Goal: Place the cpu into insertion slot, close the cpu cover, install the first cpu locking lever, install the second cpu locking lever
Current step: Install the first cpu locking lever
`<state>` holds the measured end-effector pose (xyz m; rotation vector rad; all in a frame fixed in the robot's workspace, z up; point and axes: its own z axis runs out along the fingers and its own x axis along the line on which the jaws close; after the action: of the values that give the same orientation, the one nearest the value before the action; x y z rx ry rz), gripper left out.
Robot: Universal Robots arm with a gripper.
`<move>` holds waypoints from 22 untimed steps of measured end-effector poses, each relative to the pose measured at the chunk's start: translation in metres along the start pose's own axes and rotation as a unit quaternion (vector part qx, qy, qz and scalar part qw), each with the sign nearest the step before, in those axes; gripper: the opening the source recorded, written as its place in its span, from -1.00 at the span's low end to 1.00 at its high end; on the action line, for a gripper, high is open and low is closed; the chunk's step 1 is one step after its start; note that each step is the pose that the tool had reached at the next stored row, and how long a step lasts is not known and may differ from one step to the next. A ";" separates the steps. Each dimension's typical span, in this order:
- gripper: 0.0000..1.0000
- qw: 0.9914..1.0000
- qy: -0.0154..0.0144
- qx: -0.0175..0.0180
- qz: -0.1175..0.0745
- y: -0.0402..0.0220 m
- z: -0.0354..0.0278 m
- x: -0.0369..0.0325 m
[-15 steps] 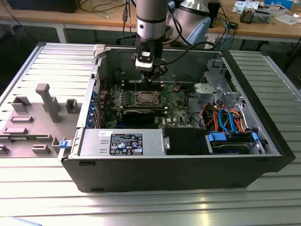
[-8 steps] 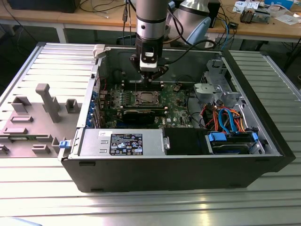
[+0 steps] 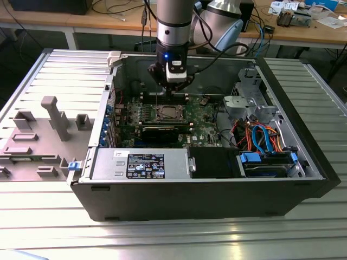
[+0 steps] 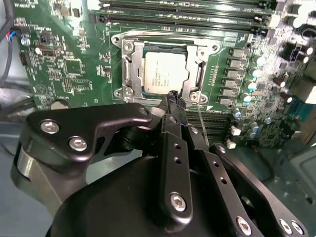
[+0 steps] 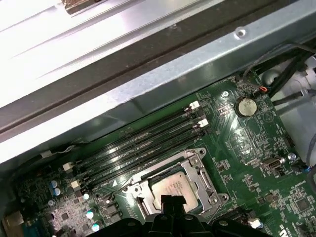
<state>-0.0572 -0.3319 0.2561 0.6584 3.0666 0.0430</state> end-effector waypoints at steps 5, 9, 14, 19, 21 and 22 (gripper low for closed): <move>-0.79 1.000 0.001 0.000 -0.028 -0.0011 0.0003 0.0023; -0.79 0.999 0.002 0.000 -0.053 -0.0016 0.0007 0.0031; -0.79 0.997 0.002 0.000 -0.082 -0.0044 0.0023 0.0092; -0.79 0.996 0.002 0.000 -0.088 -0.0069 0.0022 0.0148; -0.79 0.996 0.003 0.000 -0.092 -0.0070 0.0015 0.0149; -0.79 0.996 0.003 0.000 -0.094 -0.0070 0.0010 0.0149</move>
<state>-0.0737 -0.3321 0.2549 0.3659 3.1175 0.0436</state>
